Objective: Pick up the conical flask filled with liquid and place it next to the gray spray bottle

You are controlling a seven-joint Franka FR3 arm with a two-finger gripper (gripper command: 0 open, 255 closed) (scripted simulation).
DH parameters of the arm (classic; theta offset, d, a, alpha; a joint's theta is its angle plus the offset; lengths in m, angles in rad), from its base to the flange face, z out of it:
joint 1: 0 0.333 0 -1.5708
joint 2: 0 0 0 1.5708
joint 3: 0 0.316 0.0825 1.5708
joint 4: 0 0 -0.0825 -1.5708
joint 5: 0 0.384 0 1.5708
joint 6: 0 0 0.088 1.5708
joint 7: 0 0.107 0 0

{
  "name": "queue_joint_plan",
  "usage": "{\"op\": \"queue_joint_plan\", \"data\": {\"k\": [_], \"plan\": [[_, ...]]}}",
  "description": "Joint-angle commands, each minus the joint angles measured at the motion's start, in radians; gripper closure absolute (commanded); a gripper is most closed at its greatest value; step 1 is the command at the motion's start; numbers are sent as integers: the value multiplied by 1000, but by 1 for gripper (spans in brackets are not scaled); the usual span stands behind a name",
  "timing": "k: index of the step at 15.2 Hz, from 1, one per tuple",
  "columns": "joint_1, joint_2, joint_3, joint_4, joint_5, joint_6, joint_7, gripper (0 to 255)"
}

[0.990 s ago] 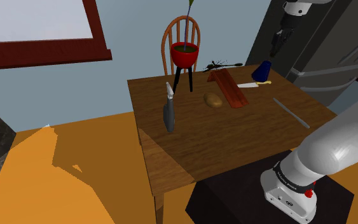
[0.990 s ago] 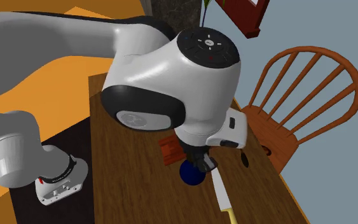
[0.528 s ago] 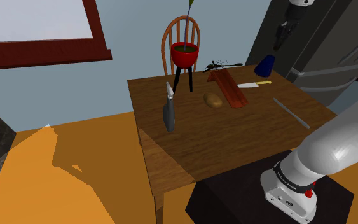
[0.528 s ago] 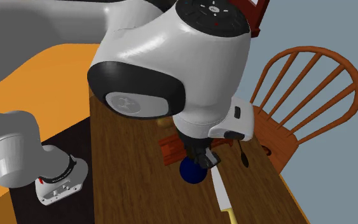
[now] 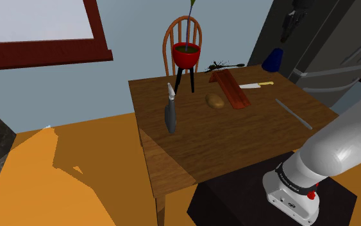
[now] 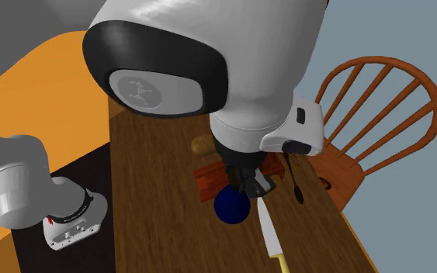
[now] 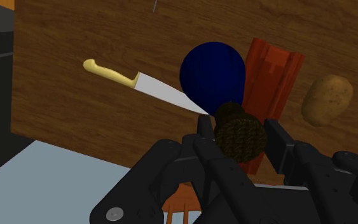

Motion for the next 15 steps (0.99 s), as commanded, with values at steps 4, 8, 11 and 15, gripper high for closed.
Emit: {"op": "queue_joint_plan", "data": {"k": [4,8,11,15], "plan": [[-2,26,-5,98,14,-75,-12,255],[-7,55,-12,184,29,-136,-24,255],[-13,81,-18,254,43,-184,-35,255],[-25,124,-29,358,68,-252,-53,255]]}}
